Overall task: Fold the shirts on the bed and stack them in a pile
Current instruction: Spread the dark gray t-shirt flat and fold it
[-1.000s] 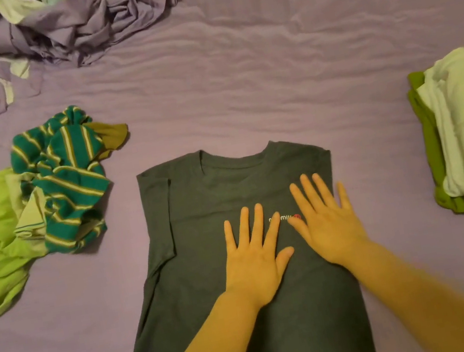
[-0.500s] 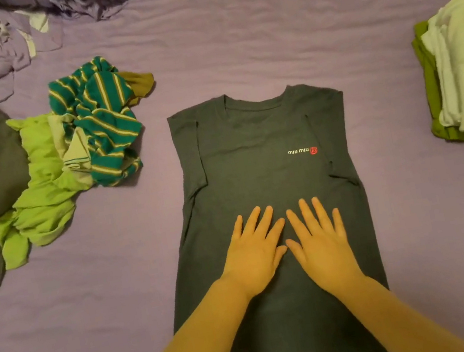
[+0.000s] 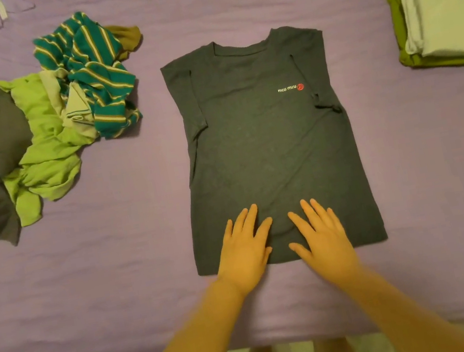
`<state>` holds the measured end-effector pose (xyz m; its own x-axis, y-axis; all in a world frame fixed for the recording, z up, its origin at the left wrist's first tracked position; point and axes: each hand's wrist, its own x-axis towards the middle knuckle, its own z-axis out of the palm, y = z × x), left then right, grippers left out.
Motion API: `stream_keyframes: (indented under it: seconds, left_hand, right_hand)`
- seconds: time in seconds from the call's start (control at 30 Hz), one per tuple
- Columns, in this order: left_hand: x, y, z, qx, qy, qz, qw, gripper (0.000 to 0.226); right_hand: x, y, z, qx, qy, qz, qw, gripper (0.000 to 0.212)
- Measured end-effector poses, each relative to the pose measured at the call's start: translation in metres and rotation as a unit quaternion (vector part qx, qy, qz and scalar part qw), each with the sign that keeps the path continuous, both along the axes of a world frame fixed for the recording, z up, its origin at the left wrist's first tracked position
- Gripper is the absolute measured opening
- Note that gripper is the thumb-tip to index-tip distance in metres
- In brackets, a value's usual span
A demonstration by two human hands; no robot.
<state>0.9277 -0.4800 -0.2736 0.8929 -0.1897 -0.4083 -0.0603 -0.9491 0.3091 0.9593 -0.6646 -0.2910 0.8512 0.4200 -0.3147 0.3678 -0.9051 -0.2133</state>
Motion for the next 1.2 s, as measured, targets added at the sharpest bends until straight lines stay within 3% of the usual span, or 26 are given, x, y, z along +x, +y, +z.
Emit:
stream_keyframes:
  seconds: [0.1,0.2,0.3,0.43,0.57,0.6,0.77,0.9,1.0,1.1,1.2]
  left_hand:
    - [-0.014,-0.004,-0.003,-0.029,-0.027,-0.008,0.999,0.059]
    - [-0.024,-0.005,-0.007,0.012,-0.002,-0.072,0.997,0.059]
    - [-0.022,-0.007,-0.011,0.040,0.003,-0.073,0.997,0.060]
    - [-0.015,-0.013,-0.015,0.047,-0.016,-0.064,0.997,0.039]
    - [-0.006,-0.014,-0.016,0.009,-0.067,-0.038,0.997,0.015]
    - [-0.002,-0.012,-0.014,-0.010,-0.074,-0.019,0.997,0.007]
    - [0.049,0.014,0.014,-0.101,0.001,0.159,0.982,0.013]
    - [0.106,0.038,0.032,-0.069,-0.020,0.223,0.972,0.017]
    - [0.148,0.052,0.044,-0.009,-0.007,0.249,0.968,0.018]
    - [0.184,0.065,0.052,0.013,0.011,0.287,0.958,0.020]
    - [0.214,0.077,0.057,-0.025,0.011,0.347,0.938,0.020]
  right_hand:
    - [-0.012,-0.015,-0.003,0.019,0.004,0.032,0.999,0.061]
    - [-0.017,-0.029,-0.009,0.002,0.013,0.090,0.996,0.061]
    - [-0.015,-0.026,-0.009,0.006,0.001,0.082,0.997,0.044]
    - [-0.010,-0.016,-0.009,0.016,-0.028,0.052,0.998,0.019]
    - [0.007,-0.013,-0.005,0.075,-0.008,0.031,0.997,0.027]
    - [0.014,-0.013,-0.001,0.090,0.008,0.021,0.996,0.029]
    - [0.077,-0.012,0.023,0.132,0.125,-0.055,0.982,0.023]
    - [0.144,-0.003,0.047,0.102,0.058,-0.049,0.992,0.033]
    - [0.199,0.005,0.059,0.080,0.056,-0.013,0.995,0.030]
    - [0.245,0.010,0.069,0.103,0.060,-0.002,0.993,0.021]
    - [0.281,0.013,0.072,0.159,0.061,-0.055,0.984,0.017]
